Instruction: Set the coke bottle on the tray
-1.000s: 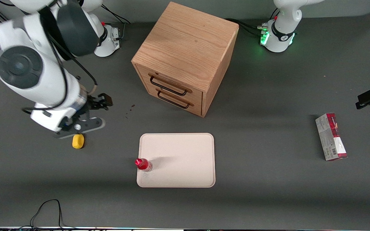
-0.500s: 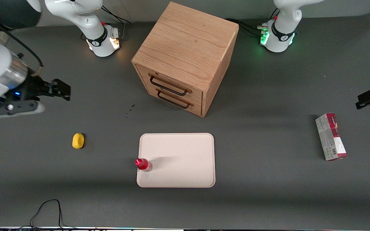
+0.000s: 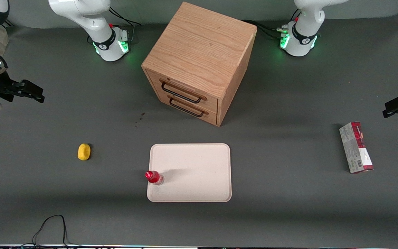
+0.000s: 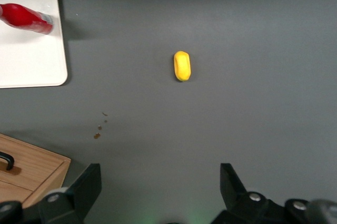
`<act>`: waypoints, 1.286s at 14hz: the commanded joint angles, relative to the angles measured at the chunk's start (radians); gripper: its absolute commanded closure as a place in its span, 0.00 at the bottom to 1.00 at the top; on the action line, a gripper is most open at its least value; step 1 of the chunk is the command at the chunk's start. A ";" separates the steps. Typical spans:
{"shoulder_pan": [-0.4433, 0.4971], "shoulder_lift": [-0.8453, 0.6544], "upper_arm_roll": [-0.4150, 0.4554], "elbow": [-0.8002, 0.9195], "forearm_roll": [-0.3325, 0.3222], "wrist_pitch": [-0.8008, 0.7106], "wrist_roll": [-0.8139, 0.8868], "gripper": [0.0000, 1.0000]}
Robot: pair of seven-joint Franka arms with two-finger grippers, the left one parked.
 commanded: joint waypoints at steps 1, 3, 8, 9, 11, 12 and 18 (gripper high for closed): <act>-0.008 -0.021 -0.039 -0.023 0.021 0.026 -0.068 0.00; -0.008 -0.017 -0.047 -0.015 0.020 0.026 -0.070 0.00; 0.003 -0.001 -0.053 -0.010 0.020 0.020 -0.036 0.00; 0.013 0.001 -0.067 -0.009 0.021 0.020 -0.030 0.00; 0.043 0.002 -0.096 -0.009 0.021 0.020 -0.027 0.00; 0.043 0.002 -0.096 -0.010 0.021 0.020 -0.027 0.00; 0.041 0.001 -0.096 -0.010 0.021 0.020 -0.027 0.00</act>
